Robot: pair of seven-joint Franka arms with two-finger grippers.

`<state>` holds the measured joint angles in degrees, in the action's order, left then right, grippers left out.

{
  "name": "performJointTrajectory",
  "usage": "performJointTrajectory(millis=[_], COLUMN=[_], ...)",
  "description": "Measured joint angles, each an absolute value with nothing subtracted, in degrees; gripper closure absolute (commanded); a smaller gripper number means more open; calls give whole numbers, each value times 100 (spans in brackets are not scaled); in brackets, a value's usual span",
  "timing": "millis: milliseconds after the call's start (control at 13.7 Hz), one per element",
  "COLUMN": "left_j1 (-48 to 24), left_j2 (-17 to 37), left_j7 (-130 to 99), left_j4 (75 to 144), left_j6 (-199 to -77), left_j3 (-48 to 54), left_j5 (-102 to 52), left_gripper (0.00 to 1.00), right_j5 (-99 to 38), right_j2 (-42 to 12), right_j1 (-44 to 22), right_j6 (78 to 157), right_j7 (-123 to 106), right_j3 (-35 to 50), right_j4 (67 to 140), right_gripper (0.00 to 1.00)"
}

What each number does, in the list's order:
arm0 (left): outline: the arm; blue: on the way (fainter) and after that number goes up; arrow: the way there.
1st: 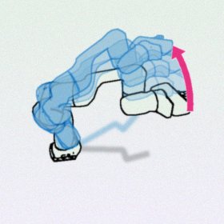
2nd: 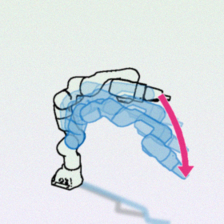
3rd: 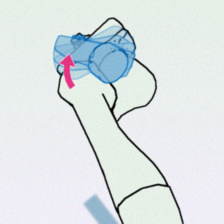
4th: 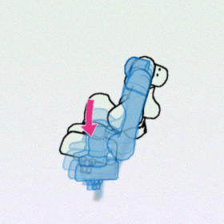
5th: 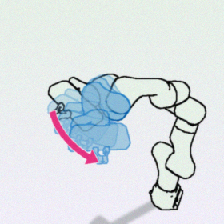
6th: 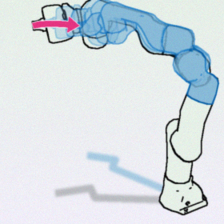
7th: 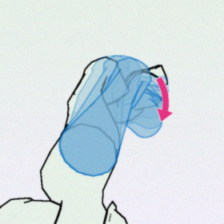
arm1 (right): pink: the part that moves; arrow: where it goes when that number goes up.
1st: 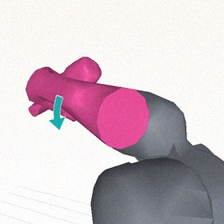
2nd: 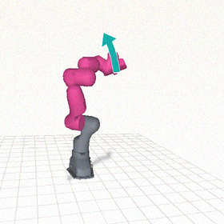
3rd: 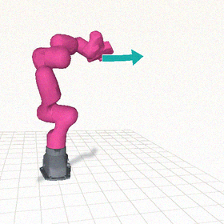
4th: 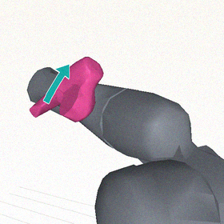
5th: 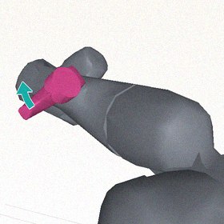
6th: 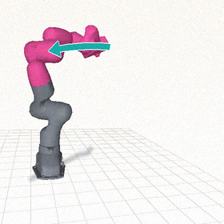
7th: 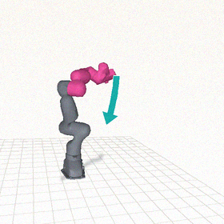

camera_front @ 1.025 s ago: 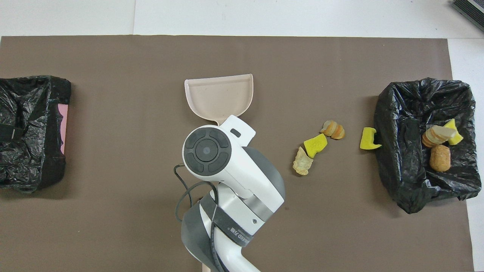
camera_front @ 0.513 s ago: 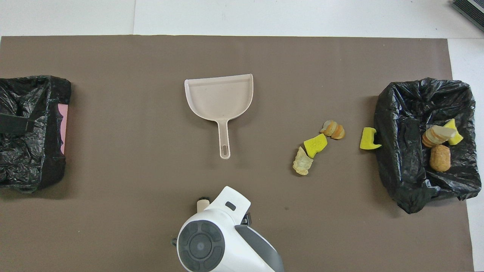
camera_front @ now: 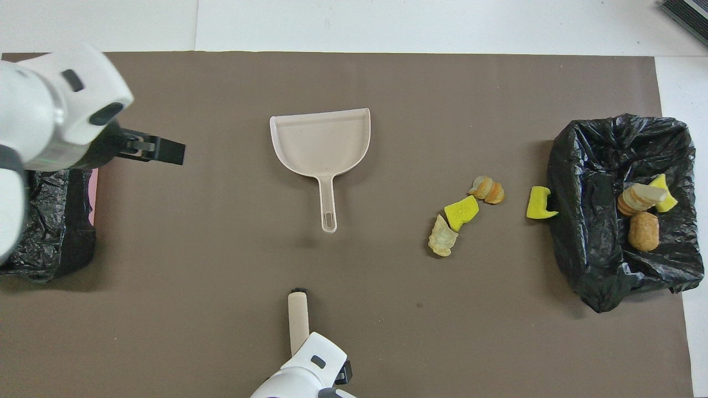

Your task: Sweep and dump trash in bin

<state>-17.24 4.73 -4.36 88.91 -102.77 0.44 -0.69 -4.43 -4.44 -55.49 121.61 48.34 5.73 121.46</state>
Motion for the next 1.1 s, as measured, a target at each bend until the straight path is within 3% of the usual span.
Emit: performJointTrajectory(millis=[146,293,439,732,1099], left_j1=[-2065,-2428,-2863,-3507,-3537], left_j2=[830,1116,1425,1809,1813], left_j7=[-1016,-1592,-2171,-3006,-3155], left_j4=[9006,9233,9470,10109,10416], left_j6=[-10733,-11262,-11734,-12666,-12902], left_j3=[52,58,60,60,17], left_j5=[-68,-68,-69,-69,-69], left_gripper=[0,0,0,0,0], right_j5=[-612,-669,-860,-1031,-1175], right_j2=[-486,-620,-761,-837,-822], right_j1=[-5701,-5777,-5834,-5876,-5717], right_j6=[12316,12461,12610,12684,12693], right_j7=[4836,4845,4848,5043,5068], right_j3=[573,573,573,562,534], right_j4=[12266,12334,12348,12331,12258], right_gripper=[13,36,100,100,100])
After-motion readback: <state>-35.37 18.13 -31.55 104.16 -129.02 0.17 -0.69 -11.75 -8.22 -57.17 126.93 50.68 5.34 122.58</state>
